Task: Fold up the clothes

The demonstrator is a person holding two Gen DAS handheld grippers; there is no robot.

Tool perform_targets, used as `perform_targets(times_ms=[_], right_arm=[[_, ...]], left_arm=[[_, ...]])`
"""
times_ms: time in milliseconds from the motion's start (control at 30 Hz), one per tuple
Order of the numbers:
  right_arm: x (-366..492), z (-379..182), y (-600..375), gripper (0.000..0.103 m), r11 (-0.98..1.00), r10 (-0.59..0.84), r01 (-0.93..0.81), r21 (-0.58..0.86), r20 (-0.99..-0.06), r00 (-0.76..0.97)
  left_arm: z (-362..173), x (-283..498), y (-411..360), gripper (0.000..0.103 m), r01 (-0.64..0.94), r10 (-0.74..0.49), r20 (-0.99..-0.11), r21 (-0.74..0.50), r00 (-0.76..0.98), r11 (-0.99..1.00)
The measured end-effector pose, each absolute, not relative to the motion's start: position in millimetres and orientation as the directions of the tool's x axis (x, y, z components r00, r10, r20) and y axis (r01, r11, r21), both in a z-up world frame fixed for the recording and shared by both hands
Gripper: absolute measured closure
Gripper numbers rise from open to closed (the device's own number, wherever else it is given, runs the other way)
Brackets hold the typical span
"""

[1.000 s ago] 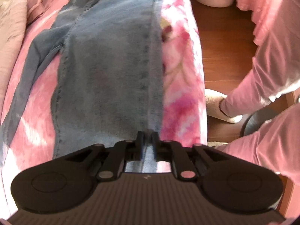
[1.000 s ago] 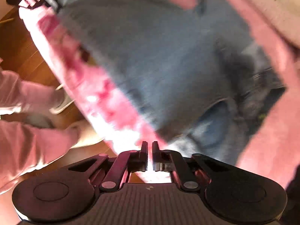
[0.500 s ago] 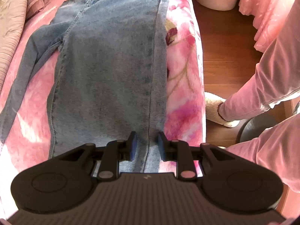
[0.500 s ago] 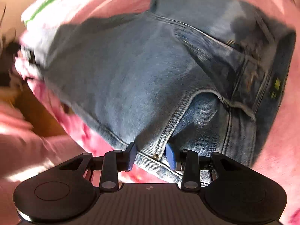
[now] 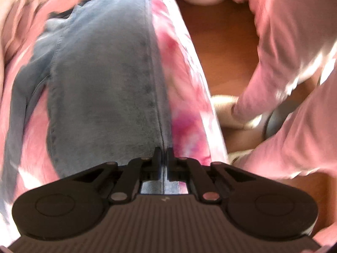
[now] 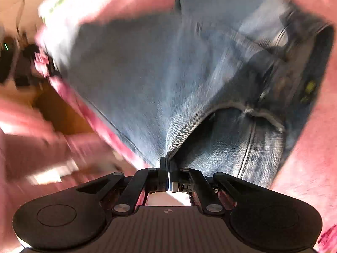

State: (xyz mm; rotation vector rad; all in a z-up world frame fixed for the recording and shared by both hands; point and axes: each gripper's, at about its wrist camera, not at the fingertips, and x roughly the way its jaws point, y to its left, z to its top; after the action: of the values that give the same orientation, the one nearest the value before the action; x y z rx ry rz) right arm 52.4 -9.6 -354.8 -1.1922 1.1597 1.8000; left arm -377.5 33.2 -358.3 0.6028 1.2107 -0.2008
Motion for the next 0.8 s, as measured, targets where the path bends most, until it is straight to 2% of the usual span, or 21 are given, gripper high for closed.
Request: perform_targets(times_ms=[67,200,300,367,433,500,567,633,700,800], right_arm=[[46,-361,-10,0.103,-0.376,0.052,-0.888,0.264,-0.951,-0.305],[38,-344,-14,0.102,-0.323,0.089,-0.929,0.181,-0.972,-0.220],[40,-321,-22,0.095,-0.231,0.181,-0.969,0.090,-0.974,-0.133],[48,-313,-27,0.085,-0.093,0.257,-0.994,0.049,-0.964,-0.072],[57,-316,-30,0.074,0.076,0.301,-0.997,0.006,-0.953,0.017],[51,-343,-30,0.074,0.142,0.219,-0.984,-0.108,-0.966,0.137],[45,-339,-29,0.074,0.146,0.202,-0.977,-0.152,-0.963,0.180],[40,-335,-28,0.072,0.148,0.188,-0.970,-0.194,-0.957,0.220],[44,-316,-24,0.069,0.214,0.206,-0.962,-0.170,-0.955,0.214],[43,-301,-1,0.062,0.316,0.252,-0.941,-0.123,-0.945,0.209]], left_arm=[[-355,-375,35,0.100,0.407,0.178,-0.922,0.318,0.344,0.856],[-327,-378,57,0.095,0.110,0.161,-0.947,0.198,0.279,0.974],[-310,-390,75,0.095,-0.121,0.182,-0.950,0.156,0.252,0.980],[-303,-402,92,0.094,-0.317,0.239,-0.938,0.153,0.252,0.936],[-309,-412,112,0.093,-0.514,0.279,-0.937,0.136,0.213,0.847],[-323,-426,131,0.091,-0.678,0.253,-0.955,0.081,0.158,0.731],[-330,-445,140,0.089,-0.768,0.215,-0.968,0.036,0.134,0.640],[-318,-477,144,0.088,-0.850,0.258,-0.957,0.027,0.130,0.527],[-307,-514,149,0.081,-0.921,0.310,-0.947,0.042,0.087,0.387],[-299,-598,160,0.071,-0.997,0.368,-0.929,0.065,-0.043,0.048]])
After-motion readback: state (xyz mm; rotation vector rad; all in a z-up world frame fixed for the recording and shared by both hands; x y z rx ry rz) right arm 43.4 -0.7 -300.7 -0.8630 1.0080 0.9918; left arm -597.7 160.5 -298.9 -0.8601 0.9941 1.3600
